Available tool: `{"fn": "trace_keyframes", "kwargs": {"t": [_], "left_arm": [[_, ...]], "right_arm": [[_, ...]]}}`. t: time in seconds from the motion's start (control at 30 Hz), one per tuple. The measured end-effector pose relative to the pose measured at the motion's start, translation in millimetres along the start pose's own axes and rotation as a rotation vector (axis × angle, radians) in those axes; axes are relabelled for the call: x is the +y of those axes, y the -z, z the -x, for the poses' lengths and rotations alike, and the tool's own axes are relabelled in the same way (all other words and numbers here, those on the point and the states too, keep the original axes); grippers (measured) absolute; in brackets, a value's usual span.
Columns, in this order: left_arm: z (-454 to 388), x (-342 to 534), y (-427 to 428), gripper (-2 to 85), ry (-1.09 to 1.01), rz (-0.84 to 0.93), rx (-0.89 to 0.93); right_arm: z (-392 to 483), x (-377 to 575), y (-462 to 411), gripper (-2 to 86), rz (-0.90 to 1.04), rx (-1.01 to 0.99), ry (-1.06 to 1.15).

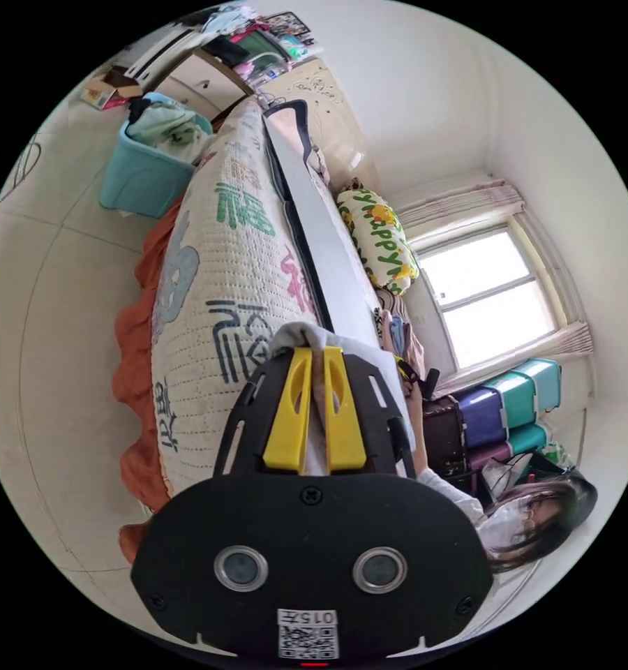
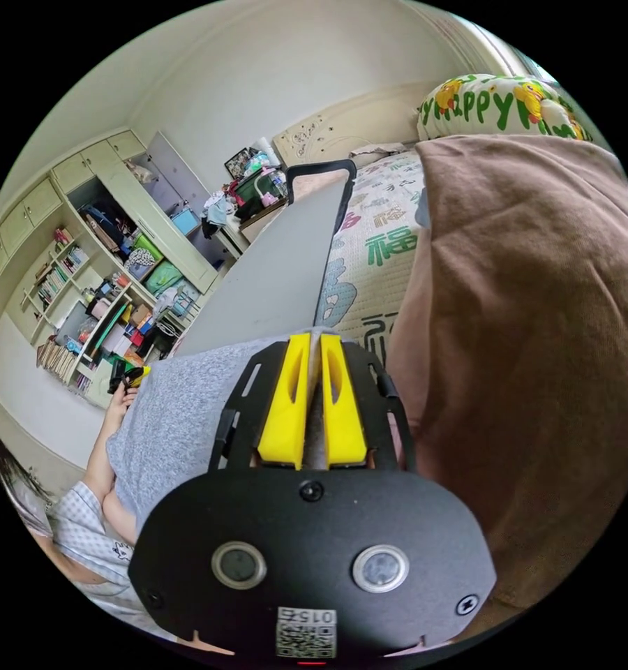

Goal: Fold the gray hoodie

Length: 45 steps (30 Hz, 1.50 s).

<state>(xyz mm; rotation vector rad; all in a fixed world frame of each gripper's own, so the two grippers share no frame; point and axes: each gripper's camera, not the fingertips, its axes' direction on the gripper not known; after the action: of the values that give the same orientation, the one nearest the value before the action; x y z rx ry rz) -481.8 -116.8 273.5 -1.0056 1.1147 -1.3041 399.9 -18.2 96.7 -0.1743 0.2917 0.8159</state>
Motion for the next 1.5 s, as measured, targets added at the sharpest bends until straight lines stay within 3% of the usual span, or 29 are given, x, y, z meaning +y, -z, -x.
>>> {"fn": "trace_keyframes", "kwargs": {"t": [0.2, 0.3, 0.47, 0.53, 0.67, 0.8, 0.87, 1.0, 1.1, 1.3, 1.4, 1.5], "left_arm": [[-4, 1, -20, 1.7, -0.014, 0.063, -0.151], [12, 9, -14, 2.6, 0.015, 0.019, -0.043], [-17, 18, 31, 5.8, -0.099, 0.008, -0.189], [-30, 26, 46, 6.0, -0.139, 0.008, -0.178], [-34, 37, 50, 8.4, -0.115, -0.007, -0.200], [-16, 36, 34, 12.9, -0.049, -0.056, -0.153], [-10, 33, 29, 12.5, -0.036, -0.085, -0.122], [0, 27, 17, 10.8, -0.006, -0.116, -0.065], [9, 23, 8, 10.0, 0.016, -0.088, -0.138], [38, 19, 14, 9.2, 0.054, -0.070, -0.082], [51, 24, 27, 11.0, 0.096, -0.095, -0.145], [69, 22, 13, 10.7, 0.091, -0.055, 0.087]], "right_arm": [[33, 12, -28, 2.8, 0.068, 0.159, 0.086], [35, 21, -31, 3.6, 0.072, 0.109, 0.070], [59, 33, 0, 4.0, 0.053, 0.114, 0.119], [91, 37, 21, 3.0, 0.011, 0.122, 0.209], [225, 57, 52, 4.5, -0.034, -0.044, 0.547], [382, 124, 18, 4.9, 0.099, -0.269, 0.936], [442, 167, -11, 4.9, 0.205, -0.281, 1.102], [531, 256, -63, 5.8, 0.242, -0.110, 1.370], [559, 286, -87, 6.2, 0.165, 0.071, 1.415], [596, 330, -130, 7.3, 0.237, 0.168, 1.515], [606, 347, -150, 6.1, 0.224, 0.258, 1.542], [611, 359, -165, 3.0, 0.212, 0.315, 1.552]]}}
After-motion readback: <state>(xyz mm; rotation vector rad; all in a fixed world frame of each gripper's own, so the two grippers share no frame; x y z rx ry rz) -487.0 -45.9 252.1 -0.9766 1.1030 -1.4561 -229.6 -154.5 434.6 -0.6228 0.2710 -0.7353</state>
